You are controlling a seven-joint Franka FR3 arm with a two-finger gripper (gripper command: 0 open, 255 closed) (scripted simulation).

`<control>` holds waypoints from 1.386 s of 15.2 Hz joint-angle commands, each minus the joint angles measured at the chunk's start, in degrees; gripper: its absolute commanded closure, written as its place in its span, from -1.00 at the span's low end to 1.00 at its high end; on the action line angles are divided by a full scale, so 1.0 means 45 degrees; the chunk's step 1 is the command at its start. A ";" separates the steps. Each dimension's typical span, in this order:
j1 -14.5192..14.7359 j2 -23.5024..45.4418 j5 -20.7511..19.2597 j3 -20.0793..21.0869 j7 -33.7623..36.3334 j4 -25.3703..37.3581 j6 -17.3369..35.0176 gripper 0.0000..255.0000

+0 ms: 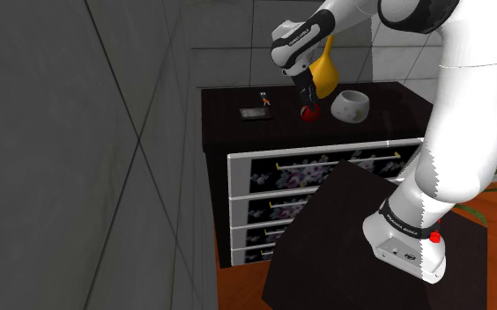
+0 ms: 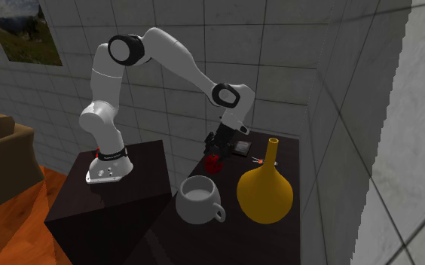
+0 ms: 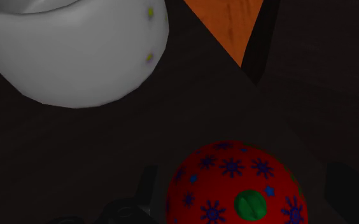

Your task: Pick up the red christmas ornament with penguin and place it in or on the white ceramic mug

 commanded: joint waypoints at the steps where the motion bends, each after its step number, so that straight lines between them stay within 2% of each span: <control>1: 0.0000 -0.0002 -0.0001 0.0000 0.0005 -0.0018 0.0018 -1.00; 5: 0.0000 -0.0001 -0.0001 0.0000 0.0005 -0.0017 0.0016 -1.00; 6: 0.0000 -0.0001 -0.0001 0.0000 0.0005 -0.0017 0.0016 1.00; 15: -0.0001 -0.0002 -0.0002 0.0002 0.0006 -0.0018 0.0018 1.00; 21: 0.0063 -0.0521 -0.0066 -0.0032 -0.0202 0.0309 -0.0794 1.00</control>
